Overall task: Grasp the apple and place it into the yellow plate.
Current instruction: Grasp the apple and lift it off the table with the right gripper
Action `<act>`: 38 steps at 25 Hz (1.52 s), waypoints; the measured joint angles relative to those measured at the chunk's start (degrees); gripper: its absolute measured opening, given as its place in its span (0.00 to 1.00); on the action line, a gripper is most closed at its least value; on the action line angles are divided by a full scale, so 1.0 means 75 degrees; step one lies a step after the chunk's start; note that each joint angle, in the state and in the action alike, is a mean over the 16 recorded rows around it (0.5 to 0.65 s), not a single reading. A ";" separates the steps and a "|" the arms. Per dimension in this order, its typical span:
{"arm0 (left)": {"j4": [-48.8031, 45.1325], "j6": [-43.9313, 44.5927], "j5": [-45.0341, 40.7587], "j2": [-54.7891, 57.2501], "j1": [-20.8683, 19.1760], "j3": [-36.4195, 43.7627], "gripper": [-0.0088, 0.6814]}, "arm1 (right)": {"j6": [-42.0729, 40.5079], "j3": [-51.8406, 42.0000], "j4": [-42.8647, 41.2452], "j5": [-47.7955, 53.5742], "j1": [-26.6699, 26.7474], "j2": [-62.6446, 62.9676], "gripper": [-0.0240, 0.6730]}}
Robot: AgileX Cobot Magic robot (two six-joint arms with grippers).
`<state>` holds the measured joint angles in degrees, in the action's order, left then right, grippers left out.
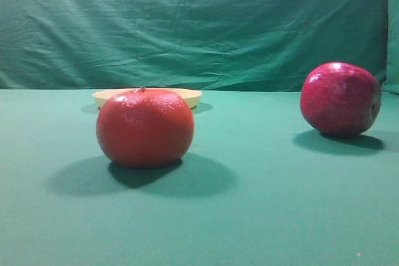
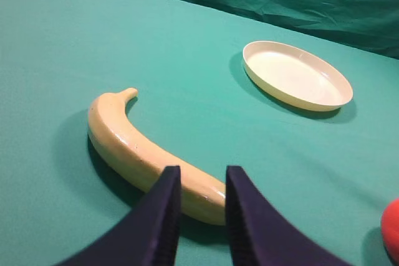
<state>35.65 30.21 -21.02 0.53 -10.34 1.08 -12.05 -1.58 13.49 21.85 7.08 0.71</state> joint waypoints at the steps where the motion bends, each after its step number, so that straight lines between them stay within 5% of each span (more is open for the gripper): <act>1: 0.0000 0.0000 0.0000 0.0000 0.0000 0.0000 0.24 | 0.0000 0.0000 0.0000 0.0000 0.0000 0.0000 0.03; 38: 0.0000 0.0000 0.0000 0.0000 0.0000 0.0000 0.24 | -0.0100 0.0675 0.0793 -0.0848 0.0000 -0.0266 0.03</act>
<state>35.65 30.21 -21.02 0.53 -10.34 1.08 -12.80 3.48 19.44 15.49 7.08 -1.29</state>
